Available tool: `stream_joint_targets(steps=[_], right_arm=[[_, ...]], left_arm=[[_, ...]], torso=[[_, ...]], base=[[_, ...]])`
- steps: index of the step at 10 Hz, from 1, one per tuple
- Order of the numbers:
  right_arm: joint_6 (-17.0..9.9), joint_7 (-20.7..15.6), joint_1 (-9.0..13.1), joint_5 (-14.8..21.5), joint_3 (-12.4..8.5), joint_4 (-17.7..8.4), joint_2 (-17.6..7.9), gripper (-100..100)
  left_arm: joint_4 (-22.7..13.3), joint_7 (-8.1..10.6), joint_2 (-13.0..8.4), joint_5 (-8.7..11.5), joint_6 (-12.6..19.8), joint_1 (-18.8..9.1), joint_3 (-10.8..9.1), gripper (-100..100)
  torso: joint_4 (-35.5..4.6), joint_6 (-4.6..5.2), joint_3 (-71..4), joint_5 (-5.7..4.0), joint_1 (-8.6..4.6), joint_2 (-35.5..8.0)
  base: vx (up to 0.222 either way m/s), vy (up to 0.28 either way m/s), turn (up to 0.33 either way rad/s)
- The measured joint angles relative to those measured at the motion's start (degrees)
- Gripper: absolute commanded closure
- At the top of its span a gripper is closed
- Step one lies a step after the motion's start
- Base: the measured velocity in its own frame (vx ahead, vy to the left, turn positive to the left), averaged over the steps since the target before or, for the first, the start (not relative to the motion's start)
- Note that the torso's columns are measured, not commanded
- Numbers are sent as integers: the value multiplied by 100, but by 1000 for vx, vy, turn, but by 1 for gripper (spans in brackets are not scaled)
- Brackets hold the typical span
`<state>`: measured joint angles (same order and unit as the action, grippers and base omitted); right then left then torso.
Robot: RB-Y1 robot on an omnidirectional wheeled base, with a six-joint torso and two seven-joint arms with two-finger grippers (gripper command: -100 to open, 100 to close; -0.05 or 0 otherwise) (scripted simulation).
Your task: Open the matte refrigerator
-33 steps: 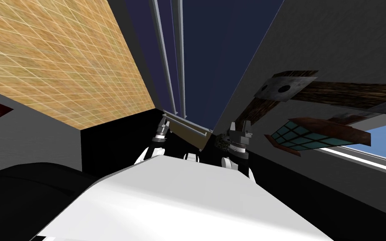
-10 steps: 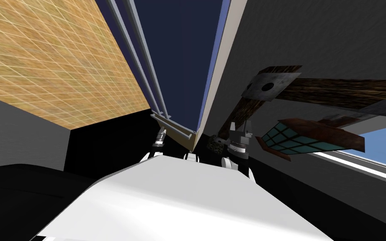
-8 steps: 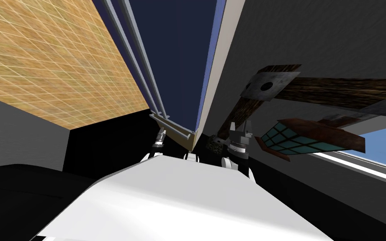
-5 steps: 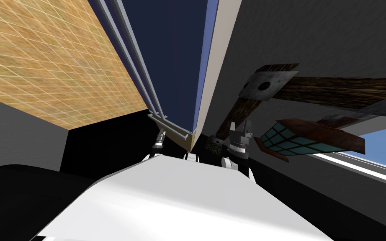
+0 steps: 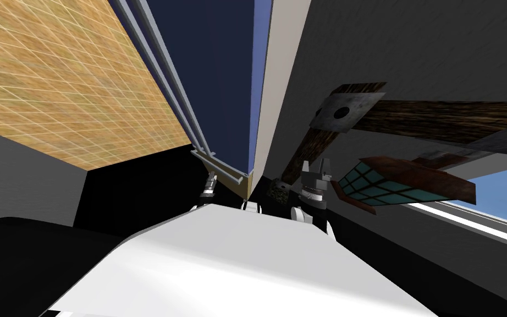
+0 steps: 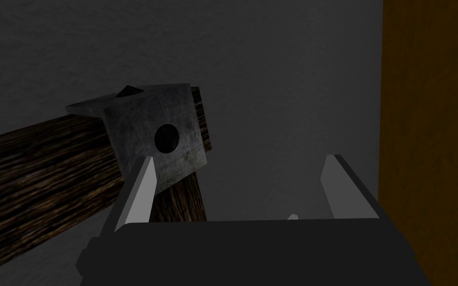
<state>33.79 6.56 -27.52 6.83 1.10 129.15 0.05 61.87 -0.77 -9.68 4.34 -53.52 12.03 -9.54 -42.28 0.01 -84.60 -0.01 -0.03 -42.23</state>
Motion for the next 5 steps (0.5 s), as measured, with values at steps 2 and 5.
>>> stream_joint_targets(steps=[2,5], right_arm=[[0,0,0,0,0,0,0,0],[0,0,0,0,0,0,0,0]], left_arm=[[-347,5,9,8,-138,-92,-53,-100],[-892,-2,64,17,-362,-242,-142,-100]], torso=[[-1,-1,4,1,1,-8],[0,0,0,-3,-9,-2]], base=[[17,-94,4],[34,-115,5]])
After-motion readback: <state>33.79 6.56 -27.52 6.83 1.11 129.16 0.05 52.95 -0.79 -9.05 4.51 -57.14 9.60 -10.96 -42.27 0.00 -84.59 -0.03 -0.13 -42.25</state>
